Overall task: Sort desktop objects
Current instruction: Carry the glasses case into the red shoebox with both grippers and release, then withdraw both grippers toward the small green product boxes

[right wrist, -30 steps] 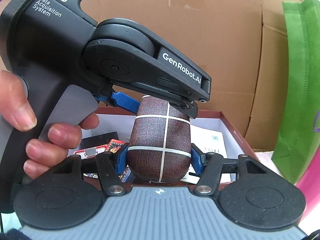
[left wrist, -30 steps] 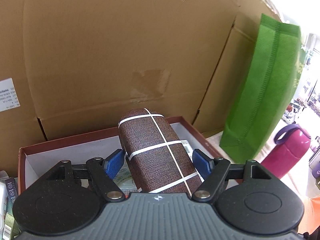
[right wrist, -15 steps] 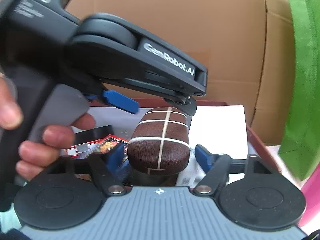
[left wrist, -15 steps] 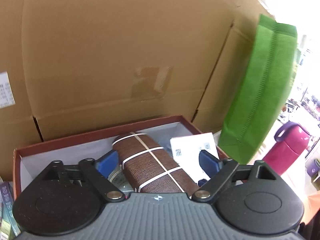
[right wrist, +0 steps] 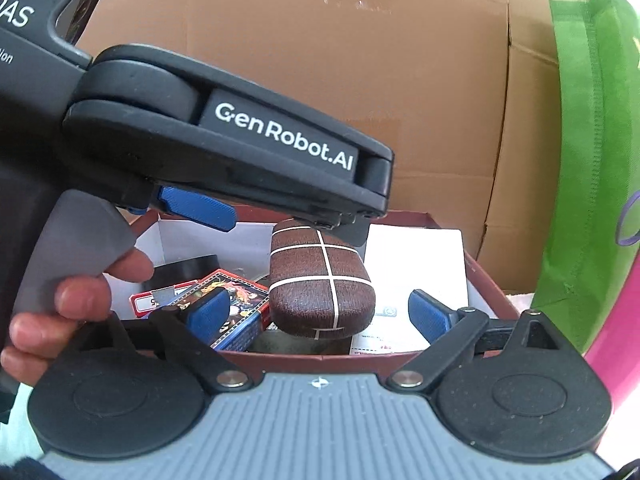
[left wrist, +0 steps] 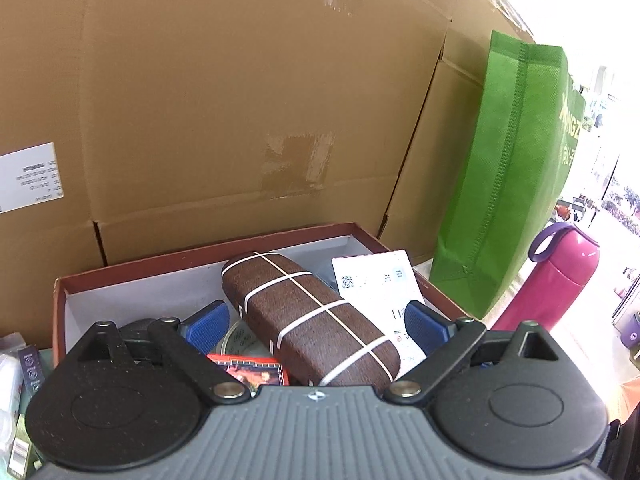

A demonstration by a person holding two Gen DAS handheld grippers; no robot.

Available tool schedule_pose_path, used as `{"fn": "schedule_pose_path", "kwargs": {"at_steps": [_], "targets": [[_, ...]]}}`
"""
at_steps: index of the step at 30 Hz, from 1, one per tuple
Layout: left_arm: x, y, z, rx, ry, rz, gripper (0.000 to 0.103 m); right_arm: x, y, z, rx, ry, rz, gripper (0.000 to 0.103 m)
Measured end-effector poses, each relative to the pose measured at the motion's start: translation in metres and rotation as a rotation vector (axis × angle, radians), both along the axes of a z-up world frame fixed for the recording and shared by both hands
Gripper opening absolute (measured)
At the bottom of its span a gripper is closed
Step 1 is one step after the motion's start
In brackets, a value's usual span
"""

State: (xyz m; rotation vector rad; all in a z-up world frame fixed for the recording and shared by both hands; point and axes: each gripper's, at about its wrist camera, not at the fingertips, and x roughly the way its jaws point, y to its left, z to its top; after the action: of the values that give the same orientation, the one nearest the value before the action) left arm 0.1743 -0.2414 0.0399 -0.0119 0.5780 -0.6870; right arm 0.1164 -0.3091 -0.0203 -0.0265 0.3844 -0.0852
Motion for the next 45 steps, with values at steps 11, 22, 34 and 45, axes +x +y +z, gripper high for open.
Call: {"fn": "schedule_pose_path", "kwargs": {"at_steps": [11, 22, 34, 45], "targets": [[-0.038, 0.028, 0.013, -0.028, -0.049, 0.013, 0.097, -0.042, 0.000, 0.026, 0.004, -0.039, -0.020, 0.094], [-0.087, 0.077, 0.024, -0.040, -0.076, 0.101, 0.097, -0.081, 0.035, 0.045, -0.002, -0.087, 0.029, 0.096], [-0.127, 0.162, -0.010, -0.050, -0.006, 0.284, 0.097, -0.102, 0.106, 0.045, -0.019, -0.085, 0.202, 0.100], [-0.140, 0.256, -0.051, -0.076, 0.095, 0.483, 0.097, -0.086, 0.182, 0.013, -0.059, 0.029, 0.414, 0.101]]}}
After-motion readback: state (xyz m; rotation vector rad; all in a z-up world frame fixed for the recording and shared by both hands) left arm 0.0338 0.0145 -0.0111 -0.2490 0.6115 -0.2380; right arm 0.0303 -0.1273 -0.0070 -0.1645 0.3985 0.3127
